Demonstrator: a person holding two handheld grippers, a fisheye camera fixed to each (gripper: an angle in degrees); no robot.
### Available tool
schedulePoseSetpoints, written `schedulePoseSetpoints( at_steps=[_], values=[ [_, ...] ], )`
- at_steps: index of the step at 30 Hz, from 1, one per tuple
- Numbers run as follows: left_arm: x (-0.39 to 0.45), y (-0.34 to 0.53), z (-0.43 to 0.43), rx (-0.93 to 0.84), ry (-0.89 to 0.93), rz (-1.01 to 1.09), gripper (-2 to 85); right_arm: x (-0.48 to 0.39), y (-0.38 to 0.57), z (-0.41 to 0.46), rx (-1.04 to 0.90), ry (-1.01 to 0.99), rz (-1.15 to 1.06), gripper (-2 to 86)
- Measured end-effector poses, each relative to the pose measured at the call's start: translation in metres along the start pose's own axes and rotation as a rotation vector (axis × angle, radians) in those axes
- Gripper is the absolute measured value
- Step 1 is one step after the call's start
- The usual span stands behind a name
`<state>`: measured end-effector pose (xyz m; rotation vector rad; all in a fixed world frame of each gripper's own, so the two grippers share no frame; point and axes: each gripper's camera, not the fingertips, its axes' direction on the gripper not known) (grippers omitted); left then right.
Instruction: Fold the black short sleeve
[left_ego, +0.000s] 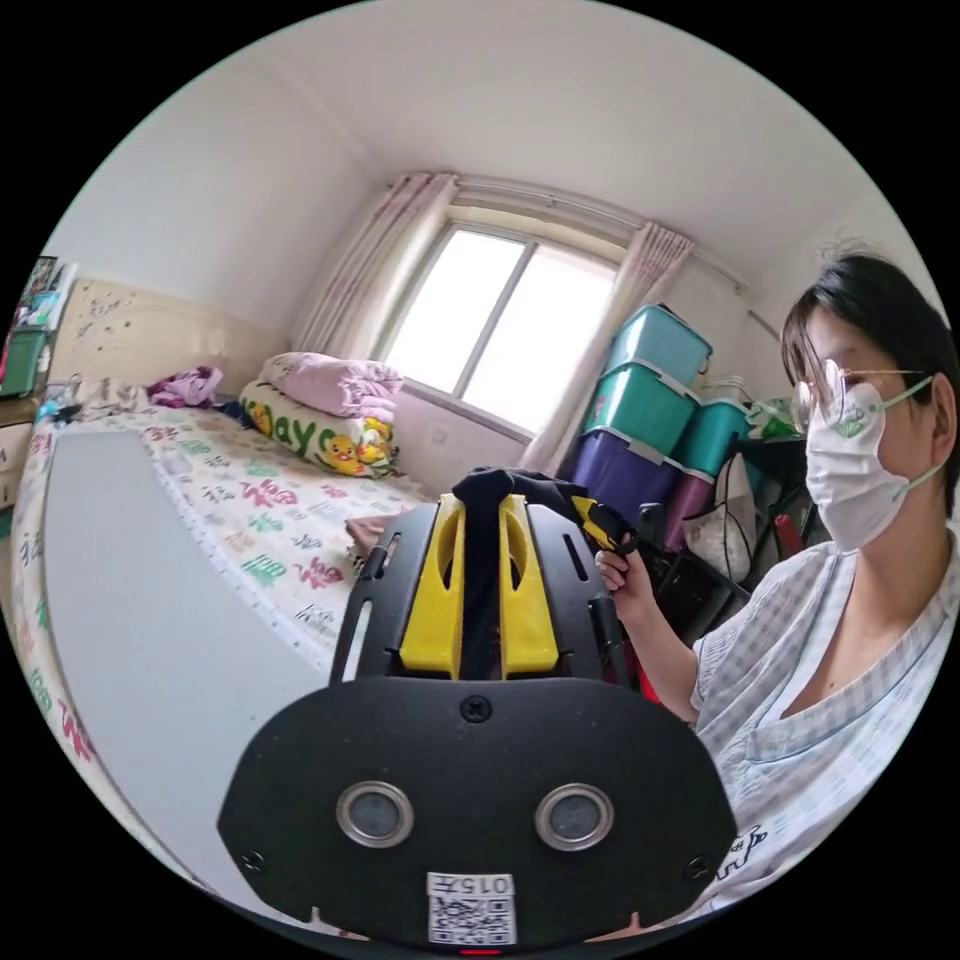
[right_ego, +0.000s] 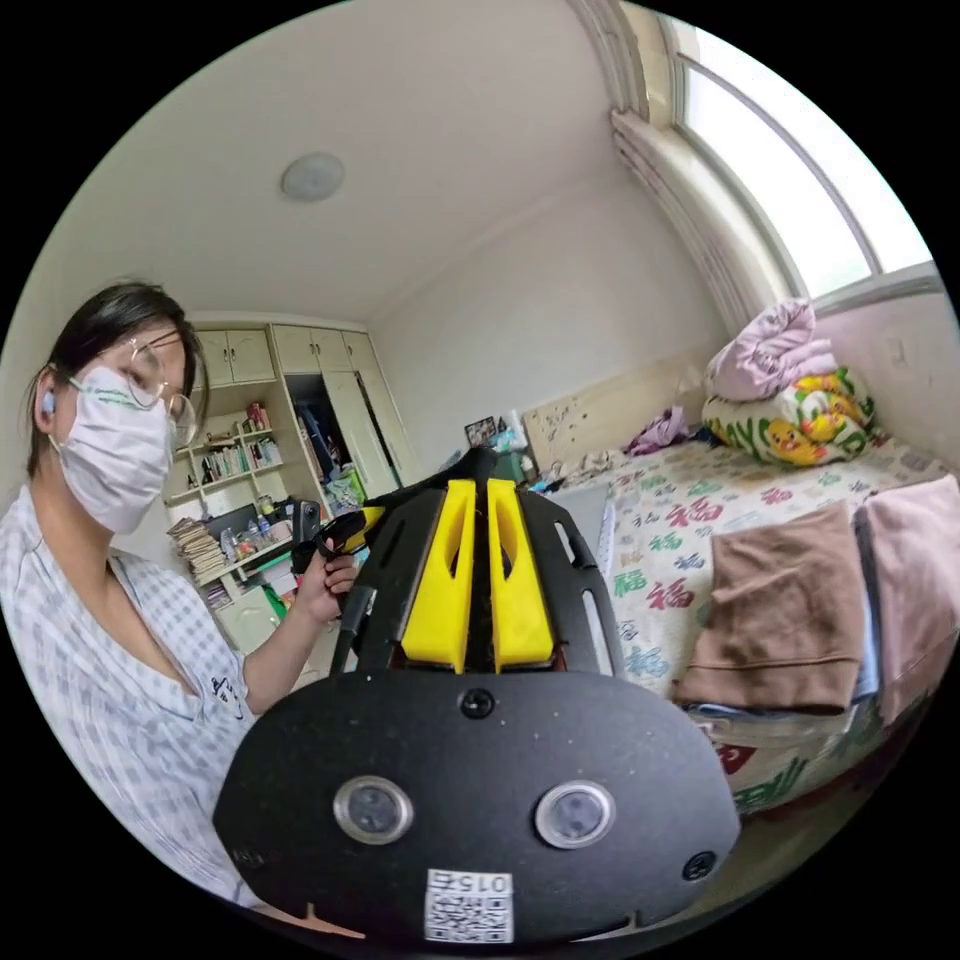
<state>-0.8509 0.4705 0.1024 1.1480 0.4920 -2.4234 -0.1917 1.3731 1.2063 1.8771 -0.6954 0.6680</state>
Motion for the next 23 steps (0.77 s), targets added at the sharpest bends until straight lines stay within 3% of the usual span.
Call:
schedulePoseSetpoints(
  at_steps=[5,12,15,16,17,21,23],
  values=[
    [0.031,-0.091,0.088,-0.026,0.152,0.006,5.2,0.031,-0.042,-0.069,0.084,0.156,-0.079,0.7],
    [0.024,-0.204,0.23,-0.089,0.087,-0.044,5.6,0.158,-0.116,-0.06,-0.015,0.389,-0.019,1.8],
    [0.001,-0.239,0.31,-0.142,-0.251,-0.087,6.6,0.257,-0.159,0.006,-0.185,0.613,0.035,2.6],
    [-0.007,-0.244,0.334,-0.195,-0.399,-0.152,6.8,0.303,-0.164,0.027,-0.262,0.662,0.122,2.3],
    [-0.008,-0.243,0.35,-0.233,-0.438,-0.207,6.8,0.341,-0.161,0.036,-0.32,0.728,0.236,1.9],
    [0.037,-0.229,0.38,-0.32,-0.296,-0.068,6.1,0.365,-0.117,0.01,-0.265,0.784,0.151,2.8],
    [0.069,-0.213,0.409,-0.448,-0.232,0.03,5.9,0.385,-0.067,-0.023,-0.253,0.889,0.141,4.9]
  ],
)
